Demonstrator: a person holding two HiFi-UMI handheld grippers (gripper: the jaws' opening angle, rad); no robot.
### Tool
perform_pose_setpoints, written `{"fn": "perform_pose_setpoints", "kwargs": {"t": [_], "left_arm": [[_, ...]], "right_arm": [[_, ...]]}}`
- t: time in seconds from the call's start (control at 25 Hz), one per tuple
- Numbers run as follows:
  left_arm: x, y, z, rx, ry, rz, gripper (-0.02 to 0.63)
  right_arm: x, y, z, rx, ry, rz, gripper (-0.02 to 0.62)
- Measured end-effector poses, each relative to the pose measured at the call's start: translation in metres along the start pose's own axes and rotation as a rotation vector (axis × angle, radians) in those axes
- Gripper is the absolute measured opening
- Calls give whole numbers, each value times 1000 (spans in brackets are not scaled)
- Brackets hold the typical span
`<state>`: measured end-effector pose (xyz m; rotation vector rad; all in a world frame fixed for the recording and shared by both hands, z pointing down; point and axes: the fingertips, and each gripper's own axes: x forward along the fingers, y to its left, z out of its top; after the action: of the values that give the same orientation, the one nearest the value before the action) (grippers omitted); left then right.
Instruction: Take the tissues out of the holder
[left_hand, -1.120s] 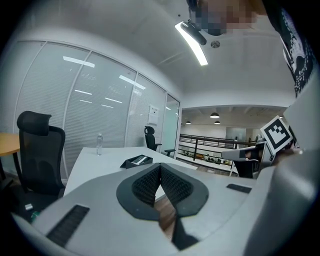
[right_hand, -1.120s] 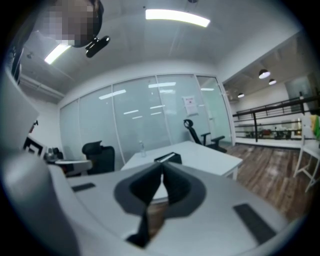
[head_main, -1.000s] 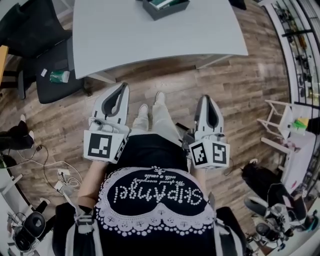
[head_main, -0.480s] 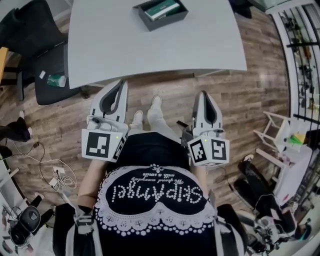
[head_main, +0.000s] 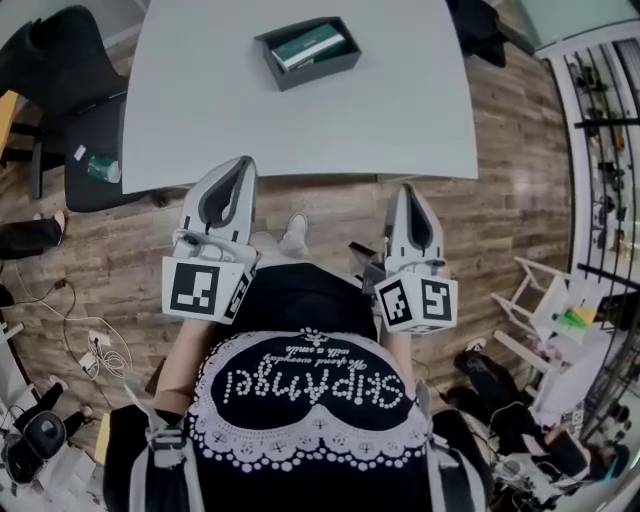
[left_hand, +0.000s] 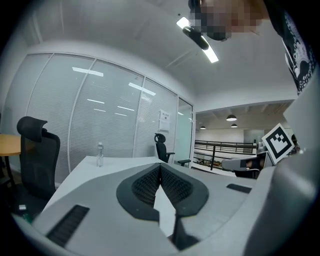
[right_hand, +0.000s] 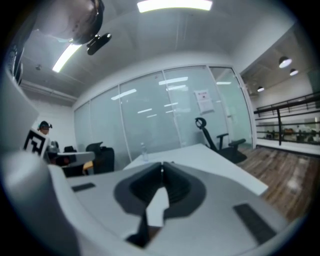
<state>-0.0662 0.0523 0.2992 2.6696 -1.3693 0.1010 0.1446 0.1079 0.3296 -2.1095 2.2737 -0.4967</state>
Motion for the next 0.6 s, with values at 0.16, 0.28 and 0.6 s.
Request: {"fn": "perform_pose_setpoints", "kwargs": {"t": [0.16,0.28,0.6], "left_arm": [[8,-3,5,3,-13,28,23],[11,-3,6,13,-12,32,23],[28,8,6,-9,-18,29,23]], "right_arm": [[6,-10,1,-1,4,24,34],[10,-13,0,4,4,28,34],[28,-17,0,-1,28,18,34]]}}
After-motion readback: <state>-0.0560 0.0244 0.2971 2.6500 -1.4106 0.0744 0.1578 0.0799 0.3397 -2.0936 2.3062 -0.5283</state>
